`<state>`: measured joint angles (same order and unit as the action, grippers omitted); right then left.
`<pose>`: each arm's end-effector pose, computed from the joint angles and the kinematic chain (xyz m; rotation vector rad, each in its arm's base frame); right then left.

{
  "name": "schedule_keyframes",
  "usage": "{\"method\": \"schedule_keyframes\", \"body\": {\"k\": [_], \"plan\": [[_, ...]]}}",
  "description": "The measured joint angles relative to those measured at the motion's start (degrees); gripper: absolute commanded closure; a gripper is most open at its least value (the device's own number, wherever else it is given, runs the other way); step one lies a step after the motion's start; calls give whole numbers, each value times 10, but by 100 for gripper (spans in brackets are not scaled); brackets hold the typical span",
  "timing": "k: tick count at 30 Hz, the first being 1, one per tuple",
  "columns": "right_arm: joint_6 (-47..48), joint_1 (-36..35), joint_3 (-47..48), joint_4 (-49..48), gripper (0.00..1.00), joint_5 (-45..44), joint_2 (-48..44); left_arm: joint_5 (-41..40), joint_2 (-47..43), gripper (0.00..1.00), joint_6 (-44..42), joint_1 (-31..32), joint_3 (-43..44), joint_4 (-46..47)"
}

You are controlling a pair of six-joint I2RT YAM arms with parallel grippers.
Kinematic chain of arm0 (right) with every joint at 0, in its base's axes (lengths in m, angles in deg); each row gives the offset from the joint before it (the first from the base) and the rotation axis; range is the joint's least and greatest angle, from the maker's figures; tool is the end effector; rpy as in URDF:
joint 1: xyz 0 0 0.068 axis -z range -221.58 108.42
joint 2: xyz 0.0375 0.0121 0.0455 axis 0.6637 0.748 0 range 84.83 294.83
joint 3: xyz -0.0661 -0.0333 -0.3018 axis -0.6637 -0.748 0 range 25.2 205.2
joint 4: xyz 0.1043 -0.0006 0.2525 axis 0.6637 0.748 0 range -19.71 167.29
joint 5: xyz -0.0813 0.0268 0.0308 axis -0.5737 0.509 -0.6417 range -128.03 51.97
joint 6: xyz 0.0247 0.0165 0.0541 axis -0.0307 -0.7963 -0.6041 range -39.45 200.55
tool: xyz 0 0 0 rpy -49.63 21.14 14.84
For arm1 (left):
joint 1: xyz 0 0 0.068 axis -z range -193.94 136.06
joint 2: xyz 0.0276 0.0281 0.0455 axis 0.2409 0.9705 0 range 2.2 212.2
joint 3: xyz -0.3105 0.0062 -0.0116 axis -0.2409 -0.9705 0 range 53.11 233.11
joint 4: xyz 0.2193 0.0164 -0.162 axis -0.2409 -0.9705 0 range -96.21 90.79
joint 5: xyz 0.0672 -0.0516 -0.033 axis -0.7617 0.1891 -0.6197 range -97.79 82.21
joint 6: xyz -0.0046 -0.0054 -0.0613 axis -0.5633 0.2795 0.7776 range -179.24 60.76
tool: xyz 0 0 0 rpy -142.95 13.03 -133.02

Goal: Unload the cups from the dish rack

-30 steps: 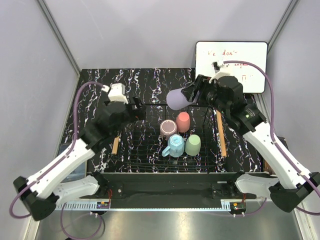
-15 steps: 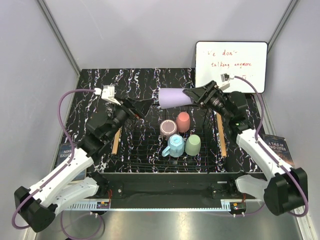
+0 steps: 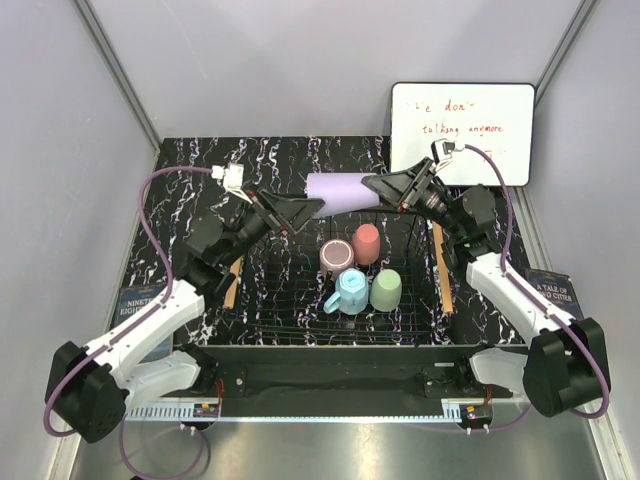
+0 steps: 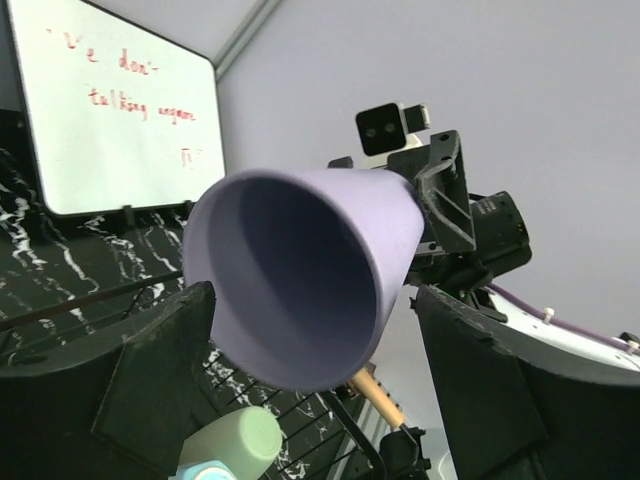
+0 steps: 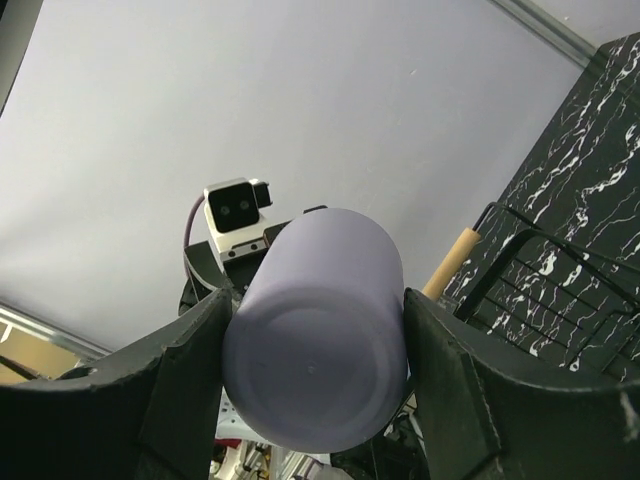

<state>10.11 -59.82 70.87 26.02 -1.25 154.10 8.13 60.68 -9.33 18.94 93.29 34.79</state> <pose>0.2543 0.1132 0.3882 0.0112 1.4921 1.6791 0.1940 -0.1406 0.3801 0.0490 1.4469 -1.3919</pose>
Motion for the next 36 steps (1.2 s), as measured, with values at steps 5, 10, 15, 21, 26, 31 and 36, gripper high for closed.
{"method": "schedule_keyframes", "body": {"k": [5, 10, 15, 21, 26, 31, 36], "plan": [[0, -5, 0, -1, 100, 17, 7, 27, 29, 37, 23, 1, 7, 35], [2, -28, 0, 0, 100, 20, 31, 49, 47, 68, 35, 8, 11, 56], [-4, -39, 0, -3, 94, 19, 46, 81, 55, 100, 59, 13, 18, 75], [6, -39, 7, 18, 10, 16, 41, 85, 50, 100, 46, 14, 42, 21], [103, -45, 28, 164, 0, -16, -18, 57, 39, 100, -30, 16, 111, -134], [229, -48, 100, 381, 0, -161, -98, -8, 30, 100, -106, -18, 179, -293], [311, -48, 166, 538, 0, -307, -129, -94, 87, 100, -163, -74, 309, -472]]}}
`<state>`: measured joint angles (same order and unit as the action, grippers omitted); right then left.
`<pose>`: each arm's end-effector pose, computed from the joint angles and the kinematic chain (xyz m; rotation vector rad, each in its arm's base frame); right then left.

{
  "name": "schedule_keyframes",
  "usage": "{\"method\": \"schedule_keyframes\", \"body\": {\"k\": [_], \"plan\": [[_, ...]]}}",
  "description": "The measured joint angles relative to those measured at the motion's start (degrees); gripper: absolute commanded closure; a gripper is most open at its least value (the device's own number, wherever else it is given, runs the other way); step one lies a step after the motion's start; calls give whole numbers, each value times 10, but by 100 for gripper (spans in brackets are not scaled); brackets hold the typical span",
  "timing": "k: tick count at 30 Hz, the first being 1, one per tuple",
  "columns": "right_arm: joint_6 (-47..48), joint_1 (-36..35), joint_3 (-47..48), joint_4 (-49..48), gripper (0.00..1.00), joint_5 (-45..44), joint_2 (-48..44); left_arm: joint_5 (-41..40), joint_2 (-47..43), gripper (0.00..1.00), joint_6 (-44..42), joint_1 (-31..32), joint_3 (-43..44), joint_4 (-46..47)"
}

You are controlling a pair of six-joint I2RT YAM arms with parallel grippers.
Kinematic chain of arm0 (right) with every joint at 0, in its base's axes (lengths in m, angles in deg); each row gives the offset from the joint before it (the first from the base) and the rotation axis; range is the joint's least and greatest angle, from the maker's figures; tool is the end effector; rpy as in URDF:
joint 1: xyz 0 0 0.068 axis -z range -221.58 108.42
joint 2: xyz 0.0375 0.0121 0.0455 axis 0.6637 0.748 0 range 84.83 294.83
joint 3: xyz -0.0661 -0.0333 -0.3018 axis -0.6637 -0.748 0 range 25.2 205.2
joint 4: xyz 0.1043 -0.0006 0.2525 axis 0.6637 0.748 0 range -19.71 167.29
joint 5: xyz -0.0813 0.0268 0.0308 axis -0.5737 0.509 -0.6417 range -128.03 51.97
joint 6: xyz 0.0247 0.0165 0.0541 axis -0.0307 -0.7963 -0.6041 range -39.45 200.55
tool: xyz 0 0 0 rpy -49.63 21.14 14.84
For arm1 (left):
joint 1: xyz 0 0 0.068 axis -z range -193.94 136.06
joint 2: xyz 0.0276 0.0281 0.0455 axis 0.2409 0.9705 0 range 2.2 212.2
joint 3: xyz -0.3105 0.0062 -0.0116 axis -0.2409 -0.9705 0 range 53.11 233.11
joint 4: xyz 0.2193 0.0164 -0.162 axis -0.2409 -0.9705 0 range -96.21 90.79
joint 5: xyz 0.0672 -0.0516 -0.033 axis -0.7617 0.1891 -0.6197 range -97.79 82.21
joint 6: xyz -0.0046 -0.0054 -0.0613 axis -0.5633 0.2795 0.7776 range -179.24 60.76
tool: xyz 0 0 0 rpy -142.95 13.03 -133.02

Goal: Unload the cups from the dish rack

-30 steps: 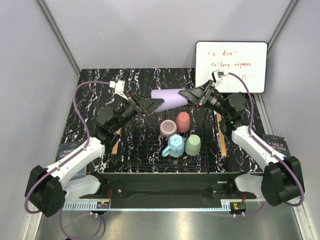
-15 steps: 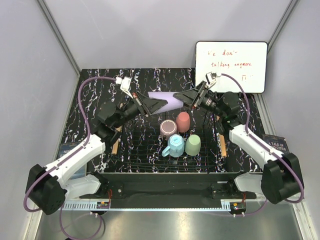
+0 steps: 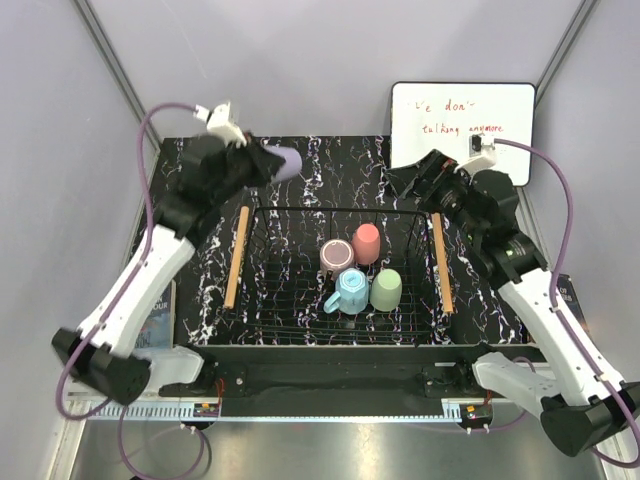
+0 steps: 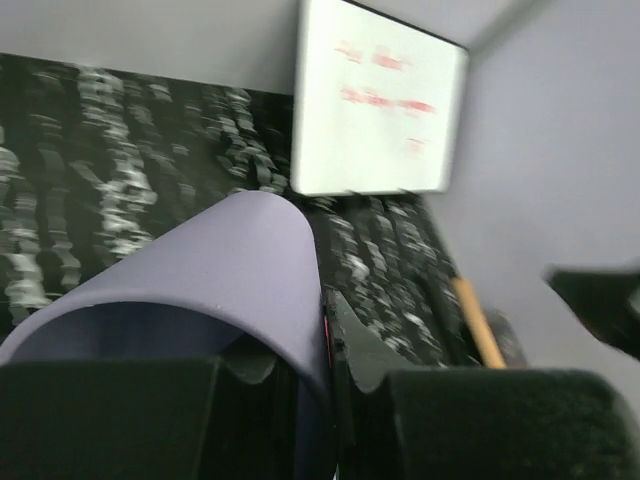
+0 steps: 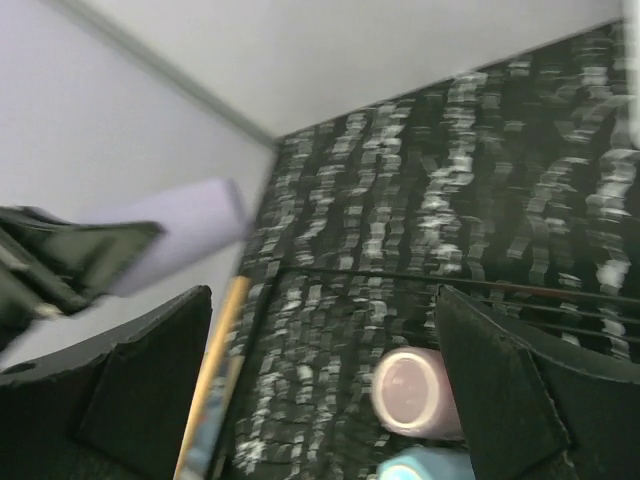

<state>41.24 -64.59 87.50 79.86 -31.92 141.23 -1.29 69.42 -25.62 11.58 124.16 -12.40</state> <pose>0.2028 0.0916 0.4444 0.1581 1.7083 0.9098 0.2452 -0.1230 0.4504 -0.0409 1.8108 -0.8471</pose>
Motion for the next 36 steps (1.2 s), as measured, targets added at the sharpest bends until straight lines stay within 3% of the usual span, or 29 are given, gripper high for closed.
{"method": "schedule_keyframes", "body": {"k": [4, 9, 11, 20, 36], "plan": [[37, 0, 61, 120, 0, -103, 49, -88, 153, 100, -53, -10, 238, -156], [48, -7, 77, 228, 0, -198, 121, -153, 367, 100, -103, -10, 531, -292], [48, -10, 74, 259, 0, -233, 134, -167, 440, 100, -115, -10, 607, -326], [50, -13, 45, 292, 0, -297, 122, -202, 591, 100, -151, -16, 646, -431], [35, -14, 63, 294, 0, -264, 102, -180, 702, 100, -154, -71, 702, -443]]}}
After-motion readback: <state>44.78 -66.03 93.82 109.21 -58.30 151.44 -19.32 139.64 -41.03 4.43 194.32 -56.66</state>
